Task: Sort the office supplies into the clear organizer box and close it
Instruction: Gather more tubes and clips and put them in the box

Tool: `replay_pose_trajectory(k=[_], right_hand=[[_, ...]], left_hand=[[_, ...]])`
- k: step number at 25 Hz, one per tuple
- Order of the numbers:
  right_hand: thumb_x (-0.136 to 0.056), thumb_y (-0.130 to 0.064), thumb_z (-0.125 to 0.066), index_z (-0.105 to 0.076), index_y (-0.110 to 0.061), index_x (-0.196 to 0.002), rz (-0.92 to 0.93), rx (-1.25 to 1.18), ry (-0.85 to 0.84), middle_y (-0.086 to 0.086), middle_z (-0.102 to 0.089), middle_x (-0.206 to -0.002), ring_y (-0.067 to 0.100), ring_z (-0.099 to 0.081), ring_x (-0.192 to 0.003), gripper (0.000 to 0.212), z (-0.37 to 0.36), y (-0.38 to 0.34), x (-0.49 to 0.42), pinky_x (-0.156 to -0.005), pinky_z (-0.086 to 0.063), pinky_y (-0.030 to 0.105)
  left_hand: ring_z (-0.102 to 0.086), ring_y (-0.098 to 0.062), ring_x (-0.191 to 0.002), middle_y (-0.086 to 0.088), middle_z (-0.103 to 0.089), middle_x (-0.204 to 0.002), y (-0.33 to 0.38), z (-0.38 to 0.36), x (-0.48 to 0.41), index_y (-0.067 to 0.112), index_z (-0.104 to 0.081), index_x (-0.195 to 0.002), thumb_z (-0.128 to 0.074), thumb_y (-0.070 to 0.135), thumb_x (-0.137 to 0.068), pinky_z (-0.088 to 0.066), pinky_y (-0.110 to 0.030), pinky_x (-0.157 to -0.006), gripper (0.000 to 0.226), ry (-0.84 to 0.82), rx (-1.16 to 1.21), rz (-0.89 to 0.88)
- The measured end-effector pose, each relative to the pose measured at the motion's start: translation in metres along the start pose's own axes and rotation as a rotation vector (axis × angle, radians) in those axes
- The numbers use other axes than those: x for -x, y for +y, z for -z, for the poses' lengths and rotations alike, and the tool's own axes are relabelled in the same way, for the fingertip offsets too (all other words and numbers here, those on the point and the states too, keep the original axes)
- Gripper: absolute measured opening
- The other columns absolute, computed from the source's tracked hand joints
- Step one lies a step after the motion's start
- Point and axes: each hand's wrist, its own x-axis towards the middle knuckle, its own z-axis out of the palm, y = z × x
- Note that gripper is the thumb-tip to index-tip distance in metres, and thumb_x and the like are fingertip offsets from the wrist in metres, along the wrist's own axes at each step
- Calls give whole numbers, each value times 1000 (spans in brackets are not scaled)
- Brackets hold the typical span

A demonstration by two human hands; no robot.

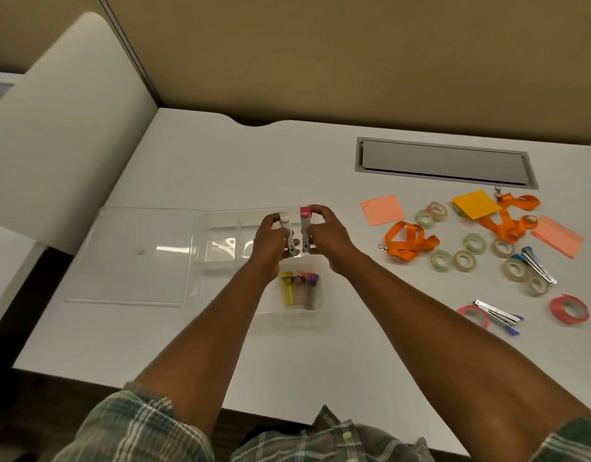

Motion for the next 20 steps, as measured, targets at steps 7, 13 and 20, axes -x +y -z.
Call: replay_pose_trajectory(k=[7, 13, 20], right_hand=[[-90, -28, -52, -61, -38, -101, -78, 100, 54, -3, -67, -100, 16, -68, -85, 17, -25, -2, -16, -74, -59, 36], [-98, -43, -36, -60, -18, -121, -280, 114, 99, 8, -70, -107, 24, -68, -96, 42, -28, -7, -17, -83, -56, 38], [-103, -39, -35, -54, -12, -111, -418, -126, 76, 9, -63, -107, 17, -57, -80, 35, -18, -20, -1, -59, -38, 30]], left_hand=[[-68, -20, -83, -3, -72, -89, 0, -22, -24, 29, -66, -92, -53, 44, -92, -55, -33, -71, 20, -41, -121, 81], [-69, -18, -86, 0, -74, -80, -1, -28, -28, 27, -66, -89, -46, 77, -83, -53, -32, -69, 53, -171, -79, 227], [-68, -18, -84, -4, -71, -87, -3, -42, -25, 25, -64, -83, -38, 87, -76, -50, -29, -62, 67, -237, -98, 272]])
